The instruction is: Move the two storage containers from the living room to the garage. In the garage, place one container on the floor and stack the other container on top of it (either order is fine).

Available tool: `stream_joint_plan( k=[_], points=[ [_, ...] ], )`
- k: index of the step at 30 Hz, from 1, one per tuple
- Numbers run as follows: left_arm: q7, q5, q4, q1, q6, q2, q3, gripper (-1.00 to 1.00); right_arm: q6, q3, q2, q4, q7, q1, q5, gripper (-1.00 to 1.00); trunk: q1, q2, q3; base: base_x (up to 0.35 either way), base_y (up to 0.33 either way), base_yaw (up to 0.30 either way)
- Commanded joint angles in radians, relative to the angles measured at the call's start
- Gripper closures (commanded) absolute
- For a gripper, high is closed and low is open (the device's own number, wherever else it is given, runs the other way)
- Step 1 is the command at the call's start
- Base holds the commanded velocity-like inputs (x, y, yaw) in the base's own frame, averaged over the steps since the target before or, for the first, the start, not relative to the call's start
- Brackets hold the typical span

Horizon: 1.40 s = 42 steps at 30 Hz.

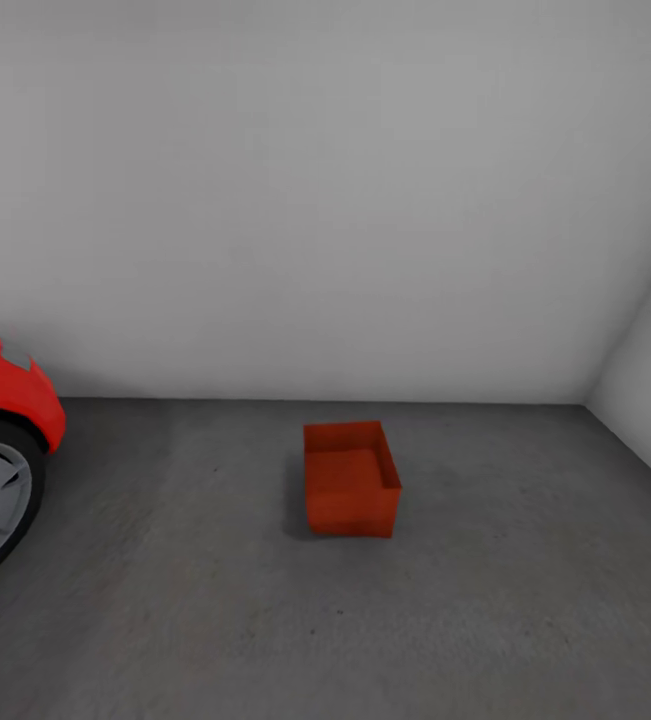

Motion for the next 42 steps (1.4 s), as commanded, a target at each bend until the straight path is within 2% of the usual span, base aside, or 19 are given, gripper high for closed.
stream_joint_plan(
  k=[1, 42],
  points=[
    [0.002, 0.007, 0.000, -0.001, -0.002, 0.000, -0.009, -1.00, -0.006, 0.009, 0.001, 0.003, -0.002, -0.001, -0.008, -1.00, 0.001, -0.002, 0.000, 0.000, 0.000, 0.000],
    [0.002, 0.009, 0.000, -0.001, -0.002, 0.001, -0.008, -1.00, -0.004, 0.009, 0.002, 0.003, 0.000, -0.001, -0.008, -1.00, 0.001, -0.002, 0.066, 0.000, 0.000, 0.000]
  ],
)
